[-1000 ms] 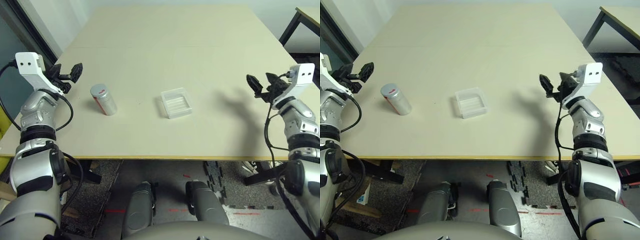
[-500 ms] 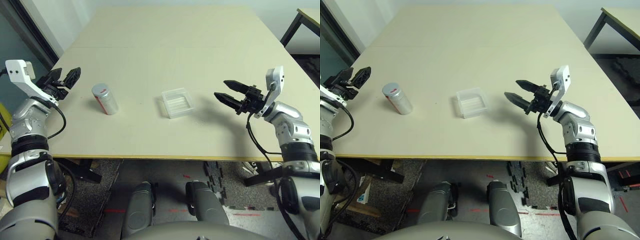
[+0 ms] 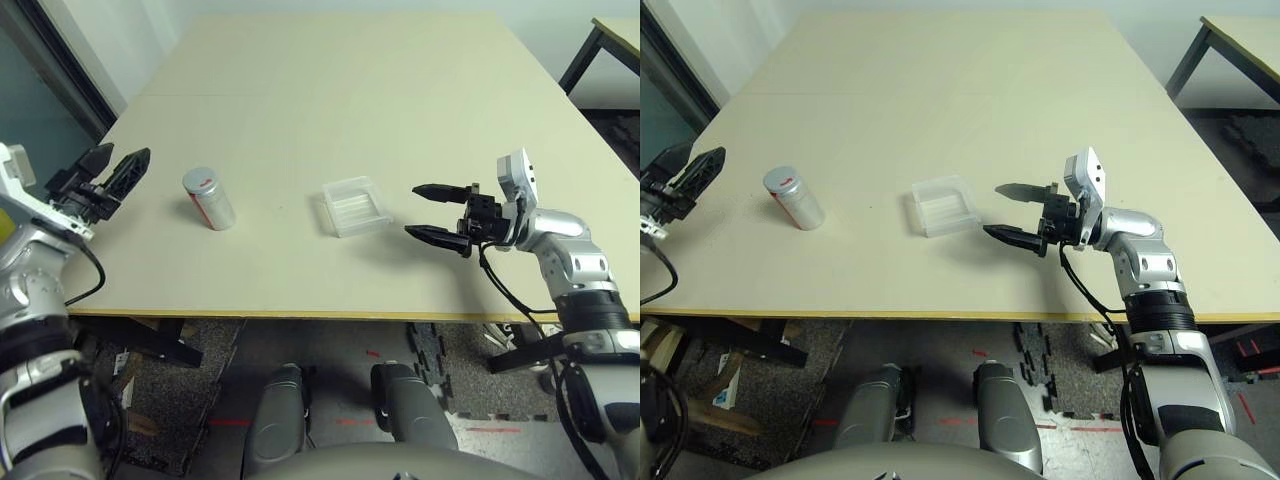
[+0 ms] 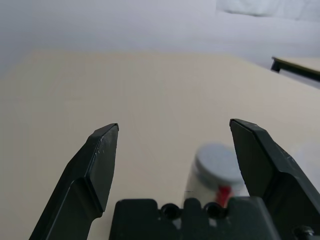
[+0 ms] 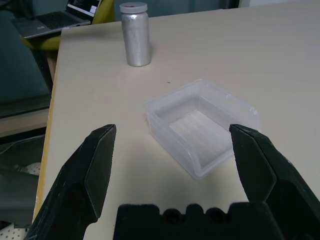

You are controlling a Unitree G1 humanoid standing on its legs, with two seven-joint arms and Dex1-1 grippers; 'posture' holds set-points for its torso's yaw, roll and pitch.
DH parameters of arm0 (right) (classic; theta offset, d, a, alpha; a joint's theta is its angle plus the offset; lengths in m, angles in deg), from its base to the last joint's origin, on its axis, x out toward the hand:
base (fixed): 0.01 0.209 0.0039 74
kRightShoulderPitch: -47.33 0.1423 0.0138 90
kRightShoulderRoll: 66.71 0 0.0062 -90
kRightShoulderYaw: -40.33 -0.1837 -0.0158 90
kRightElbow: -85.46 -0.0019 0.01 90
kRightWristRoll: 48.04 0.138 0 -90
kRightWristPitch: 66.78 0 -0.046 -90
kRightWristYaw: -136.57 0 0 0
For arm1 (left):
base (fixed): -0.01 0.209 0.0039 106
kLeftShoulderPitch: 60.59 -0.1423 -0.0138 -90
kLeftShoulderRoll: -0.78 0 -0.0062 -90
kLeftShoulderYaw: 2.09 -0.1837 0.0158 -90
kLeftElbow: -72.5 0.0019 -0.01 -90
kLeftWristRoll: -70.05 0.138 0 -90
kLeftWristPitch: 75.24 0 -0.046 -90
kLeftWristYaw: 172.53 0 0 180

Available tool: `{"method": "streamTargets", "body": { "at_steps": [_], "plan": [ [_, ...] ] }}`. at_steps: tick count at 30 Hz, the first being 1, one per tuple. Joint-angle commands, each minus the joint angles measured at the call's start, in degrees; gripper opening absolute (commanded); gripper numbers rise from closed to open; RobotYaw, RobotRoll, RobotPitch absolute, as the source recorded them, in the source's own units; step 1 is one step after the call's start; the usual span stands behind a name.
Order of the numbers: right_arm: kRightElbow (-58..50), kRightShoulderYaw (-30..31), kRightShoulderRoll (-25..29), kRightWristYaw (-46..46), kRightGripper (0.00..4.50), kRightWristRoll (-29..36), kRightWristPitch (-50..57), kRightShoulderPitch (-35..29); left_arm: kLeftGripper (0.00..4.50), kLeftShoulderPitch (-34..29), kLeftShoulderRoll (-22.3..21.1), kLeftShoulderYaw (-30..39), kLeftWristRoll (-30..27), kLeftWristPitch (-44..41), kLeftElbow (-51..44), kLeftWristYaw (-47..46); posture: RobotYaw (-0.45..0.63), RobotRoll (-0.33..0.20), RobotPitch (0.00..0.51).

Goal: Pour the medicine from the bottle into the box.

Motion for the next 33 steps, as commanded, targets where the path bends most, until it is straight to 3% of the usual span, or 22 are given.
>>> {"method": "streamTargets", "body": {
  "at_steps": [1,6,12,22,33],
  "plan": [
    [0.97,0.74,-0.17,0.41,4.5,-0.42,-0.62,0.86,4.46,-2.9,0.69,-0.48,-0.58,-0.89,-3.74,0.26,-0.07,0.0,0.113],
    [1.18,0.78,-0.46,0.51,4.5,-0.49,-0.62,1.64,4.46,-5.2,2.98,-3.93,3.58,3.42,-4.11,-0.3,-0.07,0.0,0.114],
    [0.41,0.56,-0.16,0.36,4.5,-0.47,-0.42,1.6,4.46,-3.68,5.11,-8.76,9.0,10.37,0.26,-0.44,-0.09,0.0,0.113],
    [-0.97,0.1,0.92,-0.2,4.5,-0.15,-0.08,0.49,4.46,0.72,7.59,-11.03,14.72,20.02,10.0,-4.77,-0.12,0.0,0.109],
    [-1.3,-0.01,1.42,-0.67,4.5,0.06,-0.05,0.13,4.46,4.43,9.04,-13.04,15.56,24.18,17.37,-4.27,-0.14,0.0,0.106]
  ]
}}
